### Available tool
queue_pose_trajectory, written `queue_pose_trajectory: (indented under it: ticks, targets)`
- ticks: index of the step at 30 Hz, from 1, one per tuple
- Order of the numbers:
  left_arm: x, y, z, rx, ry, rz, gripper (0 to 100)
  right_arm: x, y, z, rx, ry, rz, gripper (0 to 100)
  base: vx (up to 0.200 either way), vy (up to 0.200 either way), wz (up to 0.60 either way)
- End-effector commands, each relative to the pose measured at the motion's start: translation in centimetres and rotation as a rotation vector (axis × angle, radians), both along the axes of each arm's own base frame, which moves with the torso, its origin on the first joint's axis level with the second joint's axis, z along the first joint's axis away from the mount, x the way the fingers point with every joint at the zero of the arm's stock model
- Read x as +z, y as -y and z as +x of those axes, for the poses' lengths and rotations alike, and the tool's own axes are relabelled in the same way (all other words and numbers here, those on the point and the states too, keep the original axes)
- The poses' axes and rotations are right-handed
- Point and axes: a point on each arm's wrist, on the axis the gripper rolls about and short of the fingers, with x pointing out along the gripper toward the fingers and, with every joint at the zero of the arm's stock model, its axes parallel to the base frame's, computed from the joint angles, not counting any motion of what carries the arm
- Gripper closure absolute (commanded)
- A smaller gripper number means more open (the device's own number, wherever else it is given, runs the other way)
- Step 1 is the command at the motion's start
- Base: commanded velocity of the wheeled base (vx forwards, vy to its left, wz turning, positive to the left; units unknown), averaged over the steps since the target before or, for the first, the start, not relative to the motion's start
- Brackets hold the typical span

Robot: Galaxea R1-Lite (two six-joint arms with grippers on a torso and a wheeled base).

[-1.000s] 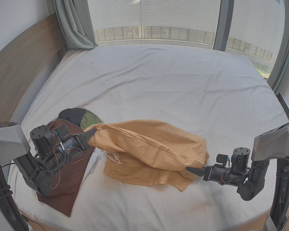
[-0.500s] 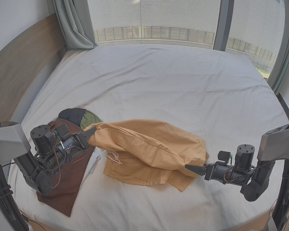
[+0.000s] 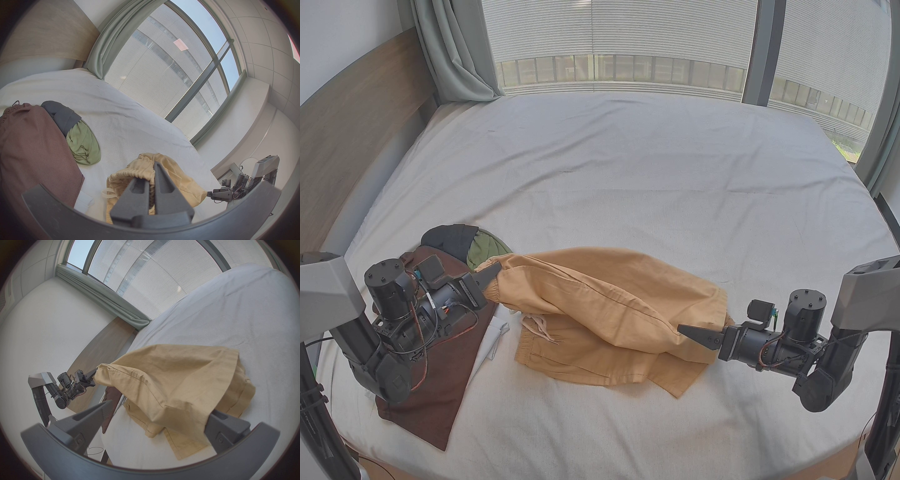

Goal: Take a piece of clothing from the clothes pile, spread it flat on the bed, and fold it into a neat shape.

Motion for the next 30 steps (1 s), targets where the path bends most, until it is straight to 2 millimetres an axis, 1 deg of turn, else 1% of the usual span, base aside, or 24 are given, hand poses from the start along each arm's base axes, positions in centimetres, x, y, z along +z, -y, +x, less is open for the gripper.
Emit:
queue_pose_trajectory:
  ticks: [1,13,14,18,26,29,30]
  targets:
    - [0.0,0.0,0.1,0.001,0.002,0.000,100,-0.8,-0.4,0.2,0.011,-0.018,-0.004,0,0.000,0.000,0.00]
    - [0.3,0.0,0.3,0.003,0.007,-0.025,100,-1.0,-0.5,0.7,0.008,-0.011,-0.002,0,0.000,0.000,0.00]
    - [0.5,0.1,0.4,0.001,0.010,-0.029,100,-1.1,-0.5,0.8,0.006,-0.013,-0.003,100,0.000,0.000,0.00]
    - [0.6,0.0,0.5,0.002,0.009,-0.046,100,-1.4,-0.5,1.0,0.002,-0.018,-0.007,100,0.000,0.000,0.00]
    - [1.2,0.0,0.7,0.004,0.010,-0.094,100,-1.2,-0.2,1.0,-0.010,-0.013,-0.006,100,0.000,0.000,0.00]
    - [1.7,0.0,0.9,-0.022,0.019,-0.116,100,-0.3,0.0,0.9,-0.017,0.012,0.004,100,0.000,0.000,0.00]
    - [1.8,0.0,0.8,-0.033,0.021,-0.122,100,0.4,0.1,0.8,-0.020,0.029,0.012,100,0.000,0.000,0.00]
